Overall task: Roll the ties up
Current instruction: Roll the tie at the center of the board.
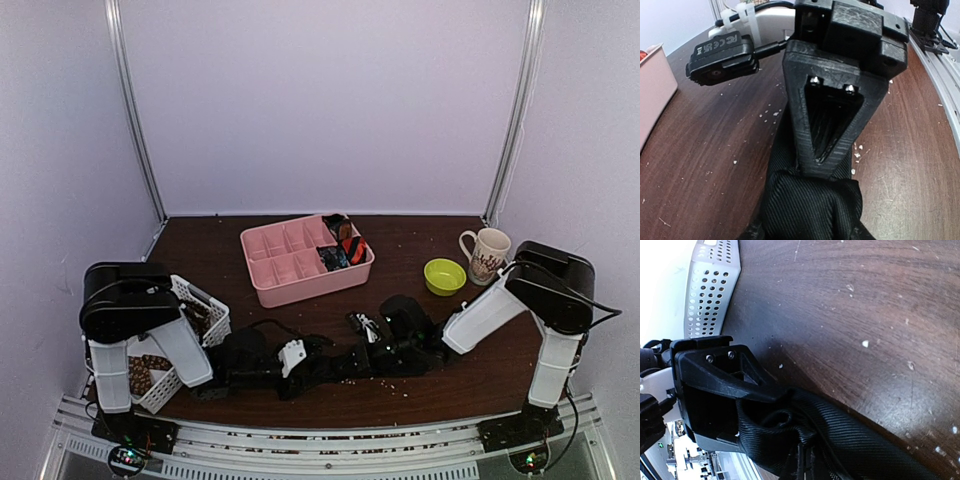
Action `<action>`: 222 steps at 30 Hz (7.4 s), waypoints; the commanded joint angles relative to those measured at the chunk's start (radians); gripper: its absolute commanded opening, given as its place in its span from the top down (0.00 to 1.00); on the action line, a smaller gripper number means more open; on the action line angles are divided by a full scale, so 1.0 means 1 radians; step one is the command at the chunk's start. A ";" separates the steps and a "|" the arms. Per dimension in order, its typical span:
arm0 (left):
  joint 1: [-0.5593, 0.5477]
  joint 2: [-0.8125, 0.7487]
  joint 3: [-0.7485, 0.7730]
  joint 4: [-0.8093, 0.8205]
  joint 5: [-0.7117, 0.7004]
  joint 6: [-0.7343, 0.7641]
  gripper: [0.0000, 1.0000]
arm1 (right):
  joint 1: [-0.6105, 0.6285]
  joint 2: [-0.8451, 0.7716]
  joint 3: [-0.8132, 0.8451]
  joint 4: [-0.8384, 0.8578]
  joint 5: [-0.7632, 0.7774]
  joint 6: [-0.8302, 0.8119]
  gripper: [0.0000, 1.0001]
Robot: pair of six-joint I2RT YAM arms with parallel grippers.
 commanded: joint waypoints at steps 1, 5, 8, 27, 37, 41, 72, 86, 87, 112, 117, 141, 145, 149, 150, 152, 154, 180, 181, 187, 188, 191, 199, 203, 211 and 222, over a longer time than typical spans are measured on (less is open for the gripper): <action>-0.002 -0.102 0.040 -0.211 -0.020 0.021 0.61 | -0.009 -0.016 -0.028 -0.074 0.047 -0.002 0.89; -0.002 -0.156 0.089 -0.442 -0.033 0.038 0.67 | -0.026 -0.113 -0.037 -0.066 0.040 0.003 0.67; -0.002 -0.161 0.116 -0.547 -0.031 0.052 0.68 | -0.026 -0.154 -0.006 -0.107 0.039 -0.009 0.60; -0.001 -0.140 0.174 -0.646 -0.041 0.059 0.67 | 0.015 -0.044 0.057 -0.172 0.053 -0.041 0.96; 0.003 -0.247 0.032 -0.351 -0.047 0.041 0.28 | -0.018 -0.034 -0.003 -0.162 0.069 -0.052 1.00; 0.003 -0.215 0.016 -0.239 -0.038 0.031 0.23 | -0.037 -0.029 -0.030 -0.156 0.078 -0.061 1.00; 0.000 0.004 0.209 -0.369 0.015 -0.032 0.61 | -0.069 -0.119 -0.127 -0.041 0.072 -0.026 0.85; 0.000 -0.034 0.305 -0.726 -0.007 0.049 0.61 | -0.010 -0.168 -0.014 -0.103 -0.009 0.013 0.55; 0.000 -0.031 0.312 -0.735 -0.005 0.050 0.61 | -0.004 -0.155 -0.006 -0.110 -0.005 0.012 0.56; 0.011 -0.105 0.126 -0.251 0.018 -0.032 0.08 | -0.085 -0.066 -0.166 0.024 0.016 0.020 1.00; -0.009 -0.015 0.137 -0.122 -0.004 -0.067 0.07 | -0.114 -0.049 -0.237 0.099 0.005 0.026 1.00; -0.126 0.130 0.228 0.054 -0.252 -0.151 0.06 | -0.129 -0.029 -0.258 0.108 0.044 0.056 1.00; -0.126 0.149 0.280 -0.052 -0.327 -0.162 0.19 | -0.117 -0.028 -0.264 0.135 0.044 0.076 1.00; -0.120 0.130 0.246 -0.102 -0.343 -0.147 0.36 | -0.116 -0.048 -0.277 0.140 0.048 0.082 1.00; -0.119 0.125 0.237 -0.115 -0.339 -0.148 0.38 | -0.116 -0.054 -0.278 0.139 0.048 0.084 1.00; -0.113 0.116 0.222 -0.133 -0.316 -0.145 0.44 | -0.115 -0.067 -0.280 0.143 0.041 0.086 1.00; -0.107 0.105 0.218 -0.173 -0.302 -0.130 0.53 | -0.116 -0.081 -0.283 0.170 0.021 0.097 0.96; 0.031 -0.112 0.234 -0.757 0.065 0.035 0.64 | -0.115 -0.098 0.022 -0.276 0.028 -0.156 0.72; 0.034 -0.121 0.226 -0.753 0.062 0.037 0.64 | -0.115 -0.086 0.011 -0.277 0.031 -0.158 0.73; 0.051 -0.204 0.195 -0.759 0.052 0.050 0.62 | -0.114 -0.083 -0.108 -0.266 0.055 -0.165 0.74; 0.053 -0.220 0.198 -0.787 0.052 0.059 0.61 | -0.115 -0.086 -0.125 -0.263 0.057 -0.166 0.74; 0.055 -0.258 0.223 -0.882 0.049 0.093 0.60 | -0.114 -0.092 -0.159 -0.246 0.063 -0.156 0.75; 0.055 -0.119 0.311 -1.014 0.057 0.118 0.60 | -0.099 -0.108 -0.168 -0.157 0.044 -0.095 0.74; 0.055 -0.100 0.309 -0.991 0.082 0.100 0.60 | -0.063 -0.185 -0.136 -0.123 0.046 -0.042 0.68; 0.055 -0.099 0.306 -0.992 0.077 0.104 0.60 | 0.005 -0.184 -0.013 -0.155 0.050 0.001 0.64; 0.055 -0.101 0.295 -0.978 0.072 0.100 0.60 | 0.021 -0.038 0.061 -0.161 0.062 0.006 0.69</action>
